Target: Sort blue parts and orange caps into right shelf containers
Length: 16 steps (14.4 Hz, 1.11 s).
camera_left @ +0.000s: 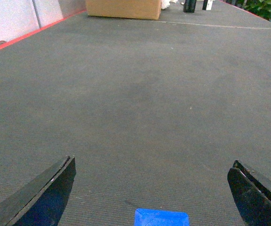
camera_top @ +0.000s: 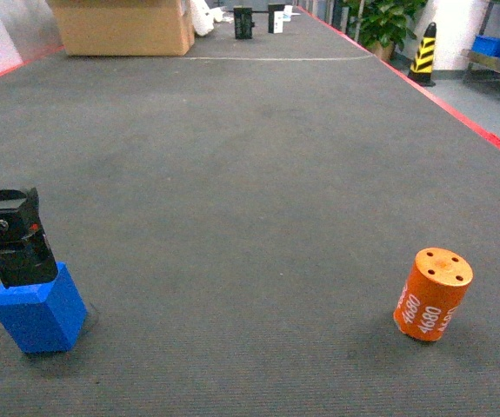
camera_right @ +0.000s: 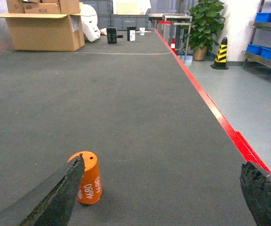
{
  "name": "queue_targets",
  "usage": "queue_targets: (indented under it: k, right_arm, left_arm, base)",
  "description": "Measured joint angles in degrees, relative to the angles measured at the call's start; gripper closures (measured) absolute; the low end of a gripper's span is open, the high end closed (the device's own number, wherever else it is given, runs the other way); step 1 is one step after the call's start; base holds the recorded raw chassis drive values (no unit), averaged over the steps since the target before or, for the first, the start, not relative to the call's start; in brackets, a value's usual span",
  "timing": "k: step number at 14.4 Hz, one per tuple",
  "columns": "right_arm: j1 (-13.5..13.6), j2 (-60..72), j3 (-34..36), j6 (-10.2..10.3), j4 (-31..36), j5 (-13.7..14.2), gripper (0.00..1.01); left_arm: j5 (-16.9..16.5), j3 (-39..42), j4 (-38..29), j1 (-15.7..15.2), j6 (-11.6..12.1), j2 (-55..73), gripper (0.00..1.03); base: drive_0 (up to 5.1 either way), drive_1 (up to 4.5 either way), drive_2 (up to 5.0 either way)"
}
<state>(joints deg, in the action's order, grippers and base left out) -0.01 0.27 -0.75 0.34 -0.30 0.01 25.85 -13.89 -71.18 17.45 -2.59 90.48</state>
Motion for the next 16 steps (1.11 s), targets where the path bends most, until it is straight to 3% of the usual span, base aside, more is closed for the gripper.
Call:
queue_targets:
  k: [16]
  right_arm:
    - [0.0, 0.0, 0.0, 0.0, 0.0, 0.0, 0.03]
  left_arm:
    - [-3.72, -2.32, -2.49, -1.05, -0.2, 12.79, 0.05]
  base:
    - [0.0, 0.0, 0.0]
